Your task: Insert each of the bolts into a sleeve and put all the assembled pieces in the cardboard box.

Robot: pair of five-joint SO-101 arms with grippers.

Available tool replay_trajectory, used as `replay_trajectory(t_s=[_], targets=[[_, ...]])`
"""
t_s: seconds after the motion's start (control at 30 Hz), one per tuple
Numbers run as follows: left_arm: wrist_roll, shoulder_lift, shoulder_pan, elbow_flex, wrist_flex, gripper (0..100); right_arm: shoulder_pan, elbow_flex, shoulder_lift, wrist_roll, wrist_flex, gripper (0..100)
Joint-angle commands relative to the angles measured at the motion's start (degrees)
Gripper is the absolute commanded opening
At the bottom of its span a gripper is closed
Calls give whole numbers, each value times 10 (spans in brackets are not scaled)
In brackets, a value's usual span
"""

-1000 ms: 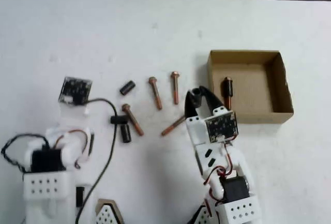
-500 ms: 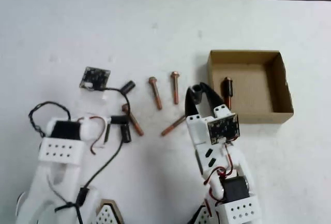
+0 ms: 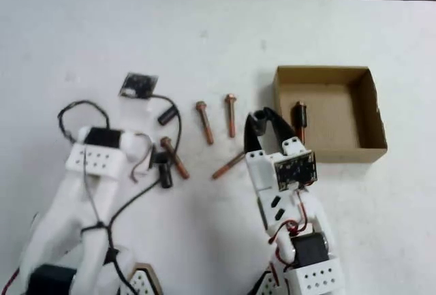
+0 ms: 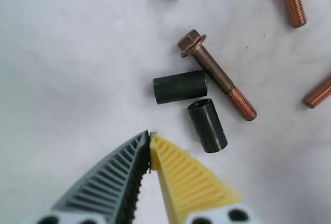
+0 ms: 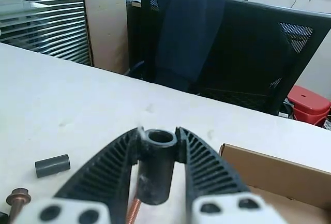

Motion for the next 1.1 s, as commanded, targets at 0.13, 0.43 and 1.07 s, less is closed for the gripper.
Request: replay_trajectory(t_s=[0.13,0.43,1.07], targets=[[134,116,64,-155,30,24,25,5,-7,-3,40,26],[320,260,69,-260,18,24,60,5,-7,-5,43,26],[339,450,146,-489,-13,269,62,5,-7,-2,67,27]])
